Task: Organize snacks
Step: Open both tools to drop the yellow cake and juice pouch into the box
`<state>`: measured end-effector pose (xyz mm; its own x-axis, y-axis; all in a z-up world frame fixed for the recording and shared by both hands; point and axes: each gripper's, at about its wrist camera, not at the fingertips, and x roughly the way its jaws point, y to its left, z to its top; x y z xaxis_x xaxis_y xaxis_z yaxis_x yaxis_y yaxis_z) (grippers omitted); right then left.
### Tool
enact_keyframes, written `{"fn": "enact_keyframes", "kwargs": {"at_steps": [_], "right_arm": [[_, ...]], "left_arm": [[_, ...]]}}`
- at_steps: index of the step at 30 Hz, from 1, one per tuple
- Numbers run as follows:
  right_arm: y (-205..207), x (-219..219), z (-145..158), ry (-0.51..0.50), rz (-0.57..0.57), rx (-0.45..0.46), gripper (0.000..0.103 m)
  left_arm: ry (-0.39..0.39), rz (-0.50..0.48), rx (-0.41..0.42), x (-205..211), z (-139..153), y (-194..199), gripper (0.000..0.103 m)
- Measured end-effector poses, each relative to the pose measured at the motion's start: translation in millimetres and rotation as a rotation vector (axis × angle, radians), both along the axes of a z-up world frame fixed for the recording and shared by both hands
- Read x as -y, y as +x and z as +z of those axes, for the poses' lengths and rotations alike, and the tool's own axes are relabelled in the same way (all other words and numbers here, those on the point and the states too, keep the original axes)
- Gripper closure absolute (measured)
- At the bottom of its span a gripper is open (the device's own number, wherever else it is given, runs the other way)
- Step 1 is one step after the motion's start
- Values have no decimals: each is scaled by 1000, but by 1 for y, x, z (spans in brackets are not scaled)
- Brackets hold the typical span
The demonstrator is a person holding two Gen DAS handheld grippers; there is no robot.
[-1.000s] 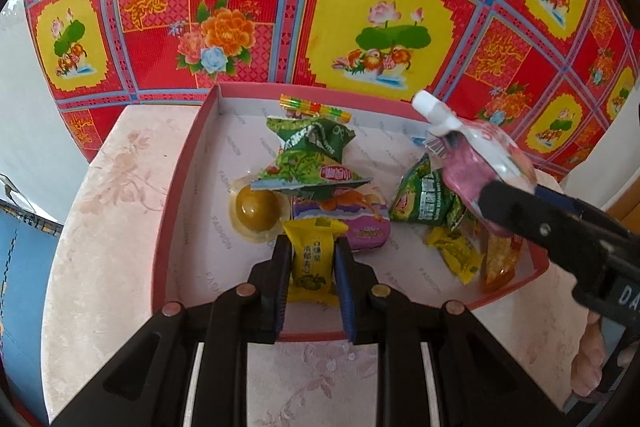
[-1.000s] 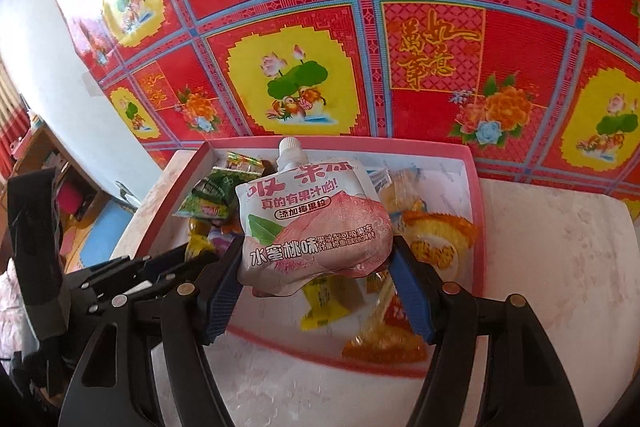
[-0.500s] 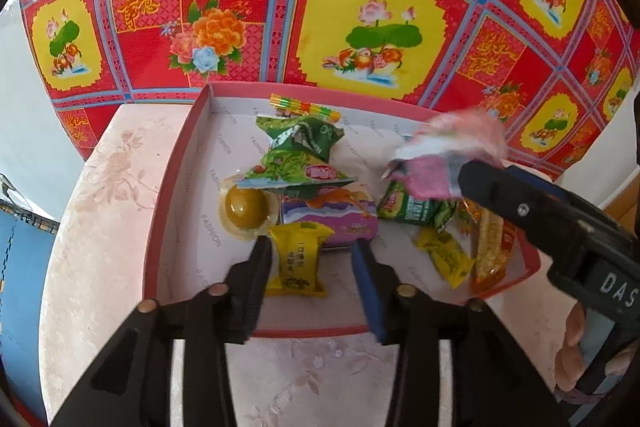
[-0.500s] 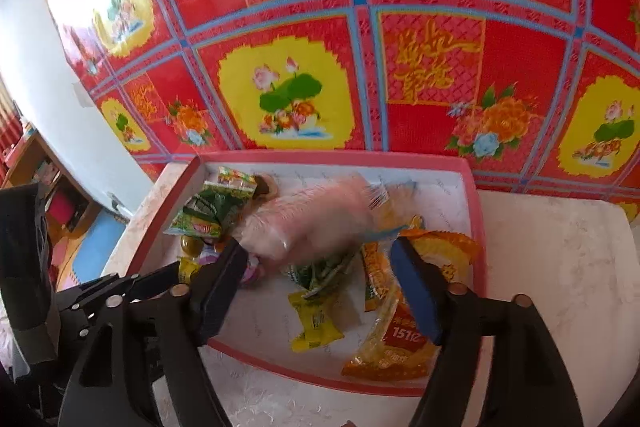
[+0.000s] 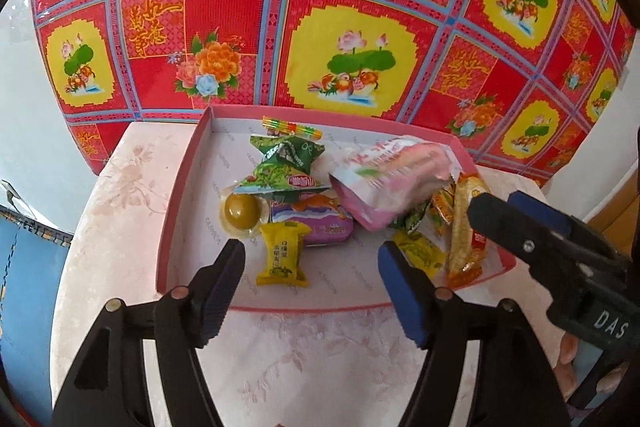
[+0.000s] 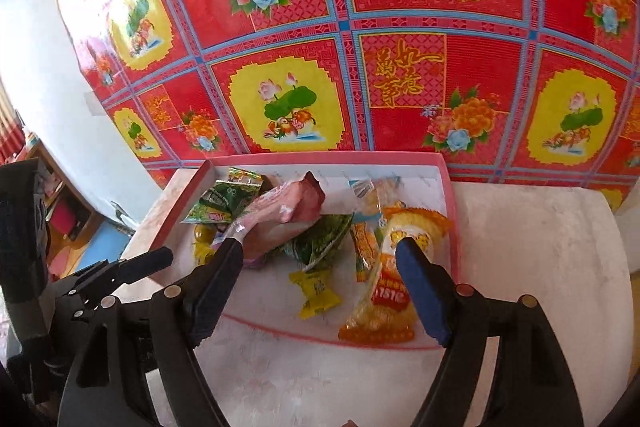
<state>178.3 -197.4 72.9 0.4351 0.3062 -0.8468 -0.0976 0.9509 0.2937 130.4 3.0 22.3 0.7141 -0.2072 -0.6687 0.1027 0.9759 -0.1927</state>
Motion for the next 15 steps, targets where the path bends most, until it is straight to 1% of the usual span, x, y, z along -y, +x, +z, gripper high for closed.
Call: {"fn": "enact_keyframes", "kwargs": {"at_steps": [8, 15], "right_arm": [[-21, 9, 5, 8, -34, -7, 23], [-39, 13, 1, -10, -47, -38, 23]], "left_arm": [[8, 7, 6, -1, 3, -18, 30], [21, 20, 5, 0, -1, -33, 30]]}}
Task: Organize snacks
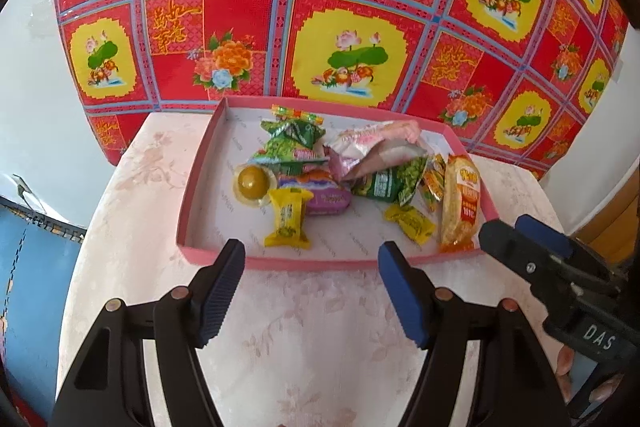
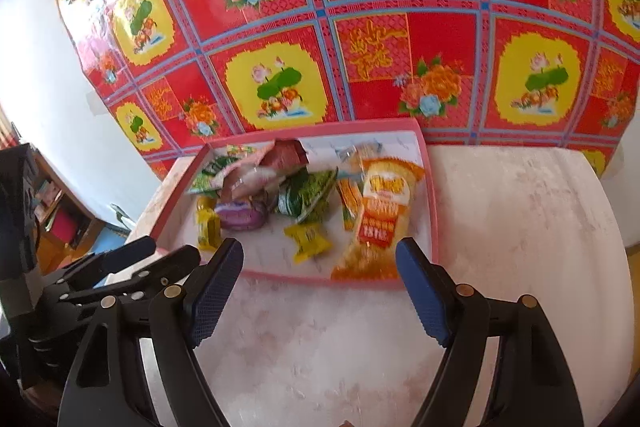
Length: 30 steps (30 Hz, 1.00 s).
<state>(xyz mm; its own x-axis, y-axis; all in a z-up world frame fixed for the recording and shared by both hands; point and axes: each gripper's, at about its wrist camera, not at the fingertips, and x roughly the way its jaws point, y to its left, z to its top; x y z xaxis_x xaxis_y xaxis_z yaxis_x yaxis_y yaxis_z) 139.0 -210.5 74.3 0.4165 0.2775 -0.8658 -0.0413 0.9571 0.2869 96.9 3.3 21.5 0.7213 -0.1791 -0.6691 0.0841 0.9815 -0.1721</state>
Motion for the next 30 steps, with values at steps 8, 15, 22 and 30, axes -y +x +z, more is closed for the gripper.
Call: {"fn": "enact_keyframes", "kwargs": {"at_steps": [8, 15, 22, 30], "right_arm": [[-17, -1, -15, -24, -13, -60, 23], [-23, -1, -30, -35, -26, -102, 23], [-24, -3, -44, -55, -33, -142, 23], [-25, -7, -52, -82, -27, -155, 23]], "left_arm": [[18, 3, -36, 2, -10, -10, 30], [37, 18, -70, 3, -18, -10, 30], [72, 30, -89, 5, -28, -8, 30], [84, 27, -112, 7, -38, -5, 30]]}}
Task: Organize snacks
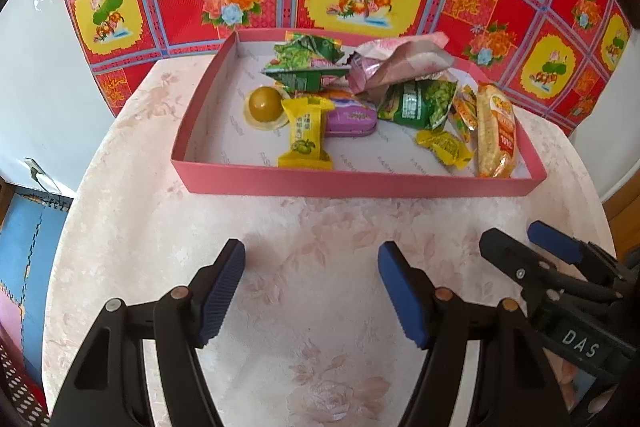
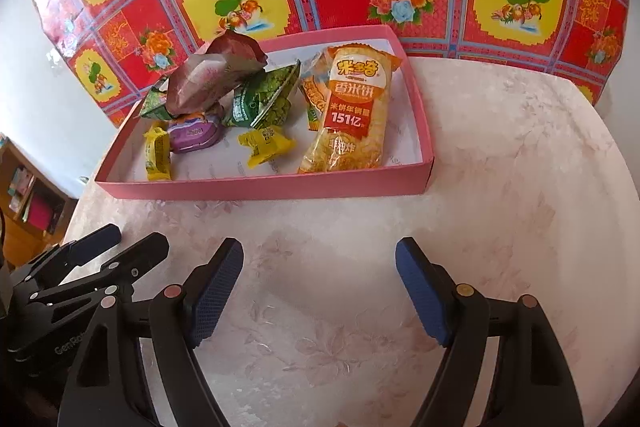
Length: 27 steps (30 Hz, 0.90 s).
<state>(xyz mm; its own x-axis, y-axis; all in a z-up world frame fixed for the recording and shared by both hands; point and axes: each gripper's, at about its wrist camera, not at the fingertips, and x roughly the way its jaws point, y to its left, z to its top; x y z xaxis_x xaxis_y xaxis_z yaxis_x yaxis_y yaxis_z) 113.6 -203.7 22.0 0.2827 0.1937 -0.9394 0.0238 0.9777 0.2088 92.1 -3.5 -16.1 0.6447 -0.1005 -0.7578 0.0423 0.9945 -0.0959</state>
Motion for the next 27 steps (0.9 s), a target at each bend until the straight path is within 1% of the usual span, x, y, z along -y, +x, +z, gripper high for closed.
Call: {"fn": "enact_keyframes", "kwargs": {"at_steps": [6, 27], "right_arm": [[-1, -4, 0, -22, 2, 13, 22], [-1, -6, -1, -45, 23, 19, 22]], "left_arm": [[19, -4, 6, 2, -1, -1, 30], [13, -4, 18, 1, 1, -2, 30]]}}
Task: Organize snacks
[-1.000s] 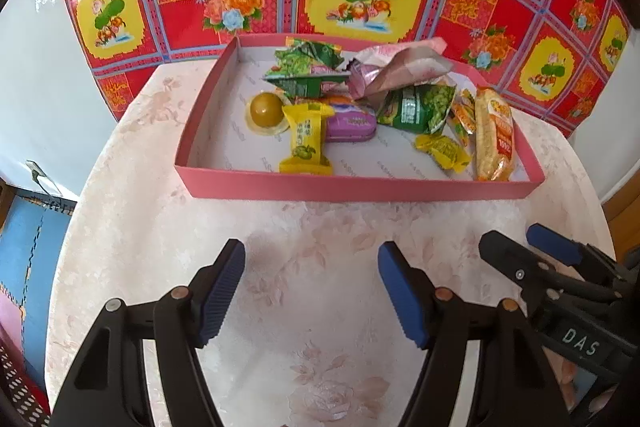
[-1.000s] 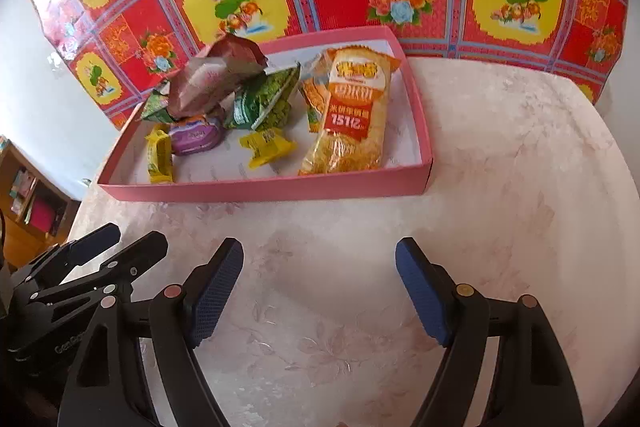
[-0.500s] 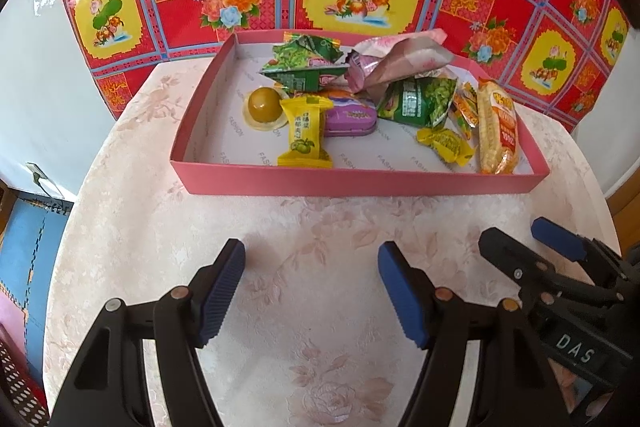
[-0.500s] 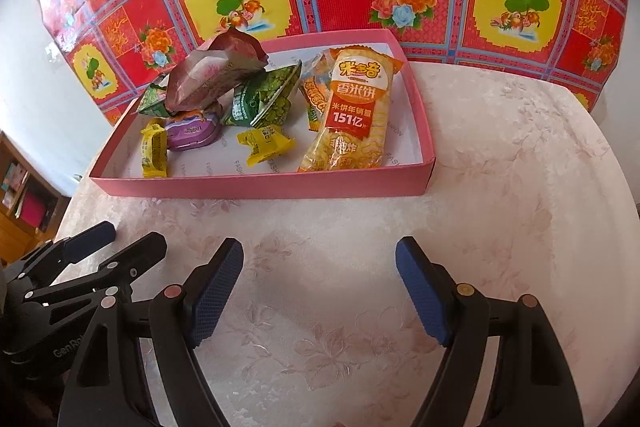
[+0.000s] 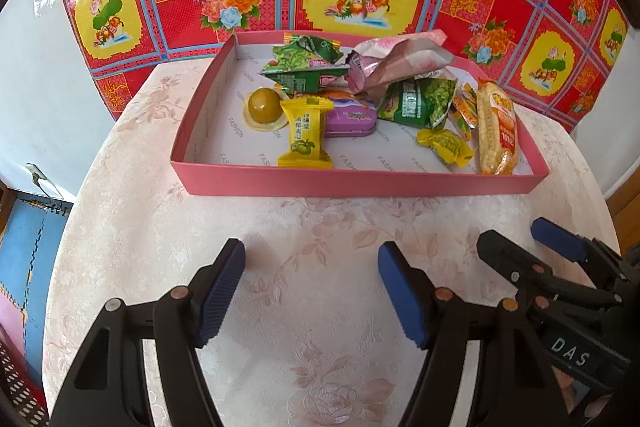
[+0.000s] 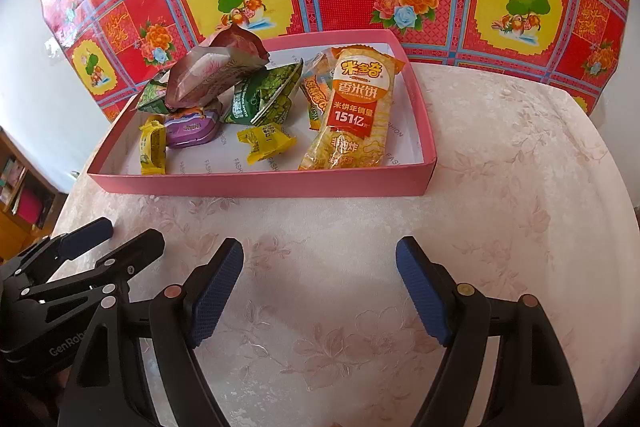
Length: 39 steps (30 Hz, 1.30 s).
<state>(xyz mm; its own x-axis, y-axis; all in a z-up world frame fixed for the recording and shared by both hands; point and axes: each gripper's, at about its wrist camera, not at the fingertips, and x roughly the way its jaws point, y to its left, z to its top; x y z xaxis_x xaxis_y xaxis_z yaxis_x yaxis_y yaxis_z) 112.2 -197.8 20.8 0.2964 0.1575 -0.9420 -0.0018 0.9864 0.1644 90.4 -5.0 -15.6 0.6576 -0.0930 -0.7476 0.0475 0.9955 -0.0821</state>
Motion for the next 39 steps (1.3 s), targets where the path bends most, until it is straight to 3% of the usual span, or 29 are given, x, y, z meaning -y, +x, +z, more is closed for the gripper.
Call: {"fn": "enact_keyframes", "kwargs": {"at_steps": [39], "right_arm": [[0, -1, 0, -4, 8, 3, 22]], "left_arm": [[11, 2, -1, 2, -1, 0, 30]]}}
